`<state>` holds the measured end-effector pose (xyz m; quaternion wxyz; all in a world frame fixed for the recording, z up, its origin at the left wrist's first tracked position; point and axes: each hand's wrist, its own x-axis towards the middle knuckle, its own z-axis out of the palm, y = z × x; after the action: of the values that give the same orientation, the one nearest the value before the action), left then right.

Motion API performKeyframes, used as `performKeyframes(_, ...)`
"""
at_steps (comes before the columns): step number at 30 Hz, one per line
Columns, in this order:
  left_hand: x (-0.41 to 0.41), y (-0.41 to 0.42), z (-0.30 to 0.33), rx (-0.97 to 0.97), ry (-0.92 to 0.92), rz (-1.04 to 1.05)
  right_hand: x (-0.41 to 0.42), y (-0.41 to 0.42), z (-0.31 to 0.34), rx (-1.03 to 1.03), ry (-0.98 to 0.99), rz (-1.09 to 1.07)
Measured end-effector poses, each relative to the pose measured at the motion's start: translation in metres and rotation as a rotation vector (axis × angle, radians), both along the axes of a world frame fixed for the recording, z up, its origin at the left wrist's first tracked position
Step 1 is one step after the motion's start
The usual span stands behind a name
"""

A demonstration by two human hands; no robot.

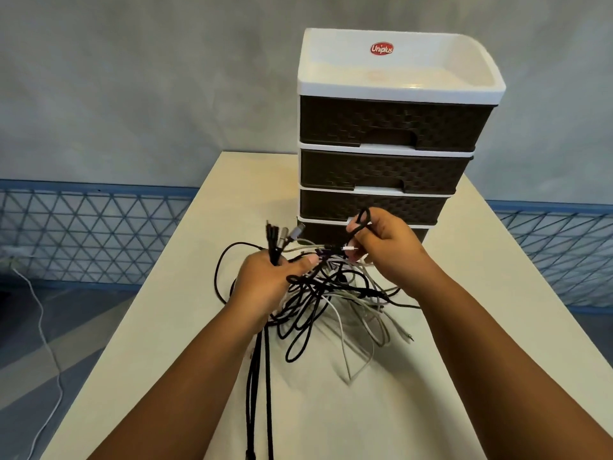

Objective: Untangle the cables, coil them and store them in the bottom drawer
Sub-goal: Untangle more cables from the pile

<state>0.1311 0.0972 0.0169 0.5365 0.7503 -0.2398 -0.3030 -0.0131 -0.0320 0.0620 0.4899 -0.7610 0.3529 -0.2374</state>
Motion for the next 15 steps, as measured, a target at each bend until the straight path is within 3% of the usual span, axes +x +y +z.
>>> performKeyframes(4, -0.021, 0.001, -0.005, 0.184, -0.156, -0.208, 0.002, -0.001, -0.012, 0.274, -0.122, -0.024)
performKeyframes(10, -0.025, -0.004, -0.02, 0.315, -0.34, -0.23, -0.011, -0.007, -0.023, 0.366, -0.164, -0.052)
performKeyframes(13, -0.023, -0.005, -0.024, 0.291, -0.353, -0.228, -0.031, -0.019, -0.031, -0.059, 0.182, -0.218)
performKeyframes(15, -0.022, -0.004, -0.027, 0.255, -0.336, -0.218, -0.045, -0.019, -0.034, -0.233, 0.441, -0.147)
